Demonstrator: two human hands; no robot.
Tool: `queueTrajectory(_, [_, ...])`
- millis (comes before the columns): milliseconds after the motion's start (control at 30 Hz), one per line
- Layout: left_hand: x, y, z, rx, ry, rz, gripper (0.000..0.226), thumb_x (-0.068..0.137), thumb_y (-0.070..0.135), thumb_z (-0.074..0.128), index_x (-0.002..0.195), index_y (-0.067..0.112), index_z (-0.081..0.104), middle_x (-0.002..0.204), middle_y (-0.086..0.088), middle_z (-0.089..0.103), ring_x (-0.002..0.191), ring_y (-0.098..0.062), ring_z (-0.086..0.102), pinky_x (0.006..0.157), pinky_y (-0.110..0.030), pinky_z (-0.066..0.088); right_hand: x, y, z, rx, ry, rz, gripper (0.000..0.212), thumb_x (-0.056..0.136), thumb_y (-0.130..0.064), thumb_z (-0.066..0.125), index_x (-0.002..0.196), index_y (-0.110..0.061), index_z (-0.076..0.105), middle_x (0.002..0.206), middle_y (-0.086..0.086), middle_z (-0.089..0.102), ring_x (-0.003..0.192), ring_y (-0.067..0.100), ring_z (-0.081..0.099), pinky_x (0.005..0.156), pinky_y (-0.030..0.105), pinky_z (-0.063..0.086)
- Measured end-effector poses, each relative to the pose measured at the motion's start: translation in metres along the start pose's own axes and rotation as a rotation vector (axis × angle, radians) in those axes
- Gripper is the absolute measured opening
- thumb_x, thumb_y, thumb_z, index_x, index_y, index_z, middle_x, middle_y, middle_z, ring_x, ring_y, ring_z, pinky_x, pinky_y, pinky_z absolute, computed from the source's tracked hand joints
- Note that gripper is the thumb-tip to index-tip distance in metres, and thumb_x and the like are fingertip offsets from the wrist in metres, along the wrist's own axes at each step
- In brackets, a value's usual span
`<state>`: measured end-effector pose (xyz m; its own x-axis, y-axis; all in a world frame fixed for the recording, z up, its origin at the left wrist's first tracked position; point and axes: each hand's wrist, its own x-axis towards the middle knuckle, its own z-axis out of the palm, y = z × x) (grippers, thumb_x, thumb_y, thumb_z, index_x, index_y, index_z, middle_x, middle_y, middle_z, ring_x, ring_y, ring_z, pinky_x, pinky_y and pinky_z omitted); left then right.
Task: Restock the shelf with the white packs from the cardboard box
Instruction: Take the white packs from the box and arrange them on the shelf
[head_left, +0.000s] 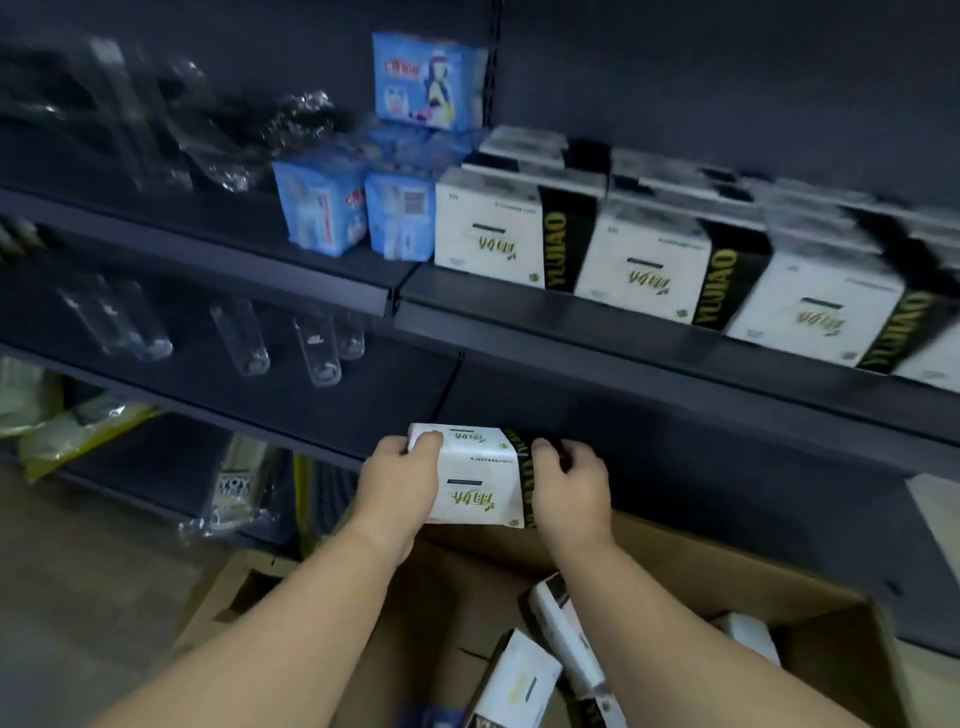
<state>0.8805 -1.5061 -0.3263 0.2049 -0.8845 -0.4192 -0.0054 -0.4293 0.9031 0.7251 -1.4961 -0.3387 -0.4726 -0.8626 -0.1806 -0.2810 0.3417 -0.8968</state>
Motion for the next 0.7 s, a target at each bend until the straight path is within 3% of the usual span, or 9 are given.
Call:
queueTrajectory(133, [-0.012,0.033,-0.015,0.018,-0.077,0.107,0.024,0.097,0.040,0.050,0.110,0.021,0.056,0.102,-0.006,0.068,0.084,-0.021,0.068,0.051,-0.022,0.049,-0.017,-0.036,-0.010,-0.013,0.069,-0.107,0.047,0.099,-0.045,0.049,0.135,-0.015,0.053,0.123,-0.001,0.048,0.108,0.017,0.051,0.095,0.034,0.045])
queueTrajectory(200, [-0.017,0.049,-0.019,0.022,-0.097,0.164,0.027,0.094,0.045,0.052,0.109,0.024,0.058,0.111,-0.007,0.063,0.087,-0.021,0.068,0.049,-0.022,0.051,-0.023,-0.054,-0.017,-0.017,0.111,-0.154,0.051,0.100,-0.047,0.047,0.139,-0.015,0.050,0.133,0.002,0.047,0.116,0.018,0.050,0.097,0.032,0.041])
queueTrajectory(333, [-0.030,0.080,-0.018,-0.001,-0.151,0.247,0.040,0.083,0.058,0.054,0.110,0.029,0.061,0.118,-0.008,0.060,0.092,-0.023,0.069,0.057,-0.029,0.058,-0.027,-0.089,-0.036,-0.003,0.173,-0.217,0.056,0.099,-0.050,0.045,0.142,-0.014,0.048,0.139,0.003,0.046,0.127,0.021,0.046,0.103,0.033,0.037])
queueTrajectory(500, [-0.043,0.117,0.001,-0.037,-0.125,0.398,0.028,0.095,0.050,0.053,0.102,0.026,0.065,0.101,0.000,0.071,0.087,-0.016,0.069,0.061,-0.027,0.053,-0.021,-0.118,-0.065,0.051,0.218,-0.344,0.054,0.098,-0.052,0.045,0.135,-0.015,0.055,0.133,0.003,0.048,0.124,0.019,0.047,0.104,0.035,0.040])
queueTrajectory(600, [-0.051,0.139,0.016,-0.036,-0.097,0.475,0.033,0.093,0.054,0.053,0.096,0.024,0.067,0.098,0.001,0.072,0.088,-0.016,0.069,0.077,-0.035,0.057,-0.015,-0.129,-0.082,0.080,0.239,-0.398,0.051,0.095,-0.053,0.047,0.122,-0.011,0.060,0.126,0.004,0.052,0.118,0.022,0.051,0.102,0.043,0.045])
queueTrajectory(700, [-0.061,0.159,0.032,-0.038,-0.087,0.523,0.036,0.095,0.053,0.052,0.092,0.020,0.067,0.090,0.003,0.072,0.085,-0.015,0.068,0.078,-0.034,0.056,-0.009,-0.140,-0.102,0.131,0.246,-0.435,0.061,0.090,-0.056,0.050,0.133,-0.012,0.054,0.131,0.002,0.050,0.122,0.021,0.049,0.105,0.045,0.044])
